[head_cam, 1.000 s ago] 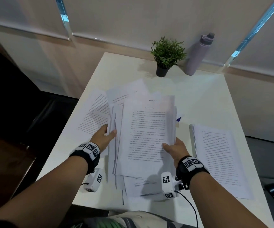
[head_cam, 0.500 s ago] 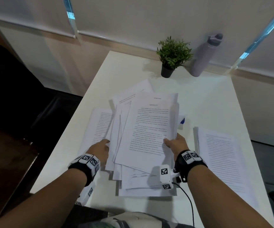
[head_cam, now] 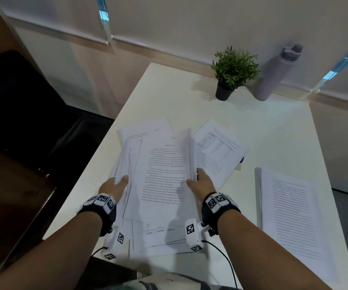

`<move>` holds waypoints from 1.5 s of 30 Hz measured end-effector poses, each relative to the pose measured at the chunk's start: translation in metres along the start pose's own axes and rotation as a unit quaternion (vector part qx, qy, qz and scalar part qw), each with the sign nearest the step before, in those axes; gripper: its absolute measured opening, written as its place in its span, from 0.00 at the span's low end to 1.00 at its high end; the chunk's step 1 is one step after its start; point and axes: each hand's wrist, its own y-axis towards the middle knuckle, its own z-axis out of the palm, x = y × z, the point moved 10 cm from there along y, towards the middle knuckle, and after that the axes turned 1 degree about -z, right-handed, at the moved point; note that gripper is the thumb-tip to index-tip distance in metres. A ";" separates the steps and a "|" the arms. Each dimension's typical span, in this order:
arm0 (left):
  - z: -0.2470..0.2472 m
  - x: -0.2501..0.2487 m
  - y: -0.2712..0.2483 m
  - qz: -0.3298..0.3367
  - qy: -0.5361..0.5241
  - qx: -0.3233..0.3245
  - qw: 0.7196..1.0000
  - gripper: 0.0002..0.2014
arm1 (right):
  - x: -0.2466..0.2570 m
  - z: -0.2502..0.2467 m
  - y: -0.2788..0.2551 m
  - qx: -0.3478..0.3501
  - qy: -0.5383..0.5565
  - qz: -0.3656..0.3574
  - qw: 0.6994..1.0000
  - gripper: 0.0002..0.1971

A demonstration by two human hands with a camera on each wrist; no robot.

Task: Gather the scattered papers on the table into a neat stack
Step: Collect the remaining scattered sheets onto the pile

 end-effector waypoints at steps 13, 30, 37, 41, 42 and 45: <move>-0.016 0.004 0.003 -0.019 0.091 -0.051 0.994 0.38 | -0.027 -0.100 0.021 -0.198 -0.042 0.070 0.977 0.26; 0.021 -0.027 -0.022 0.089 0.023 0.042 0.995 0.34 | 0.074 -0.116 -0.046 -0.231 -0.081 -0.171 0.954 0.25; 0.031 -0.035 -0.025 0.070 -0.015 0.091 0.993 0.37 | -0.041 -0.062 -0.035 -0.081 -0.171 0.047 0.981 0.33; 0.043 -0.039 -0.032 0.081 -0.014 0.099 0.992 0.41 | -0.044 -0.042 -0.033 -0.012 -0.249 0.045 0.967 0.36; 0.046 -0.041 -0.034 0.081 -0.015 0.099 0.992 0.43 | -0.042 -0.034 -0.035 0.005 -0.255 0.029 0.967 0.36; 0.048 -0.042 -0.039 0.082 -0.036 0.092 0.992 0.44 | -0.039 -0.013 -0.044 0.046 -0.236 -0.007 0.971 0.38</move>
